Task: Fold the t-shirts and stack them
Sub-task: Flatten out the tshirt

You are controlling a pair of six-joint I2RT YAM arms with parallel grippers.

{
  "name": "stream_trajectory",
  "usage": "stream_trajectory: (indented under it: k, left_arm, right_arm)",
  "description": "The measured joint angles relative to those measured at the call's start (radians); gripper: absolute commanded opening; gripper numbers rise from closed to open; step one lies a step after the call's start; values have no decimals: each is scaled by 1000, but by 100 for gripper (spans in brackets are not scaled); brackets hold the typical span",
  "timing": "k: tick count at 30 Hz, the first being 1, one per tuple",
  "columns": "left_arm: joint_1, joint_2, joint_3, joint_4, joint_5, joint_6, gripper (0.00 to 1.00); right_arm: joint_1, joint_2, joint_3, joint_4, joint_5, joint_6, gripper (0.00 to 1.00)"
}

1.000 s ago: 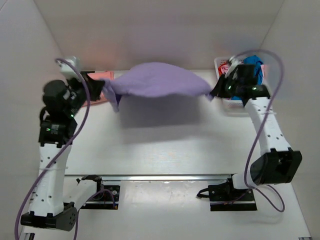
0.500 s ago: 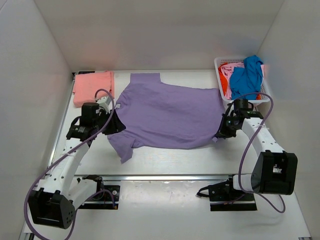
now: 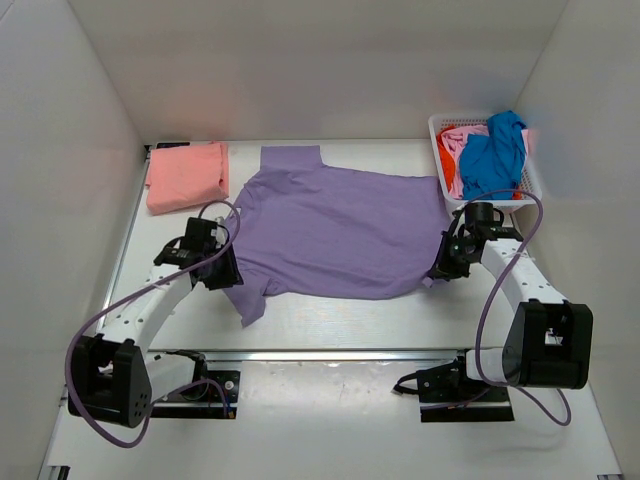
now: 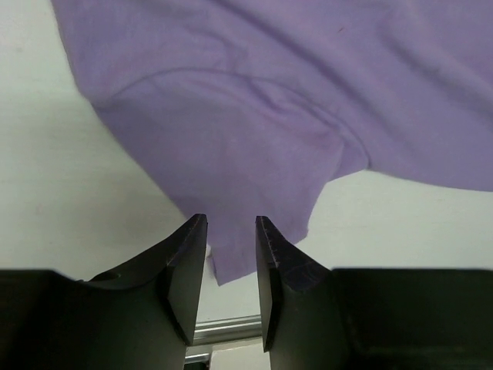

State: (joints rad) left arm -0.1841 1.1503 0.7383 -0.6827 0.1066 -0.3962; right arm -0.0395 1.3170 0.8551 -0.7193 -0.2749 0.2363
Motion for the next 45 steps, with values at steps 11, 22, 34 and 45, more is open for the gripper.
stream_trajectory:
  k: [11,22,34,45]
  left_arm:
    - [-87,45,-117,7,-70,-88,50]
    - [-160,167,-107,34,-135,-146,20]
    - [-48,112,183,-49,-142,-112,0]
    - [-7,-225,860,81,-111,-136,0]
  right_arm:
    - [1,-1,-27,27,-38,0,0]
    - [-16,-1,-27,49,-81,-5,0]
    - [-21,-82,40,1,-114,-11,0]
    - [-45,-403,485,-1,-215,28,0]
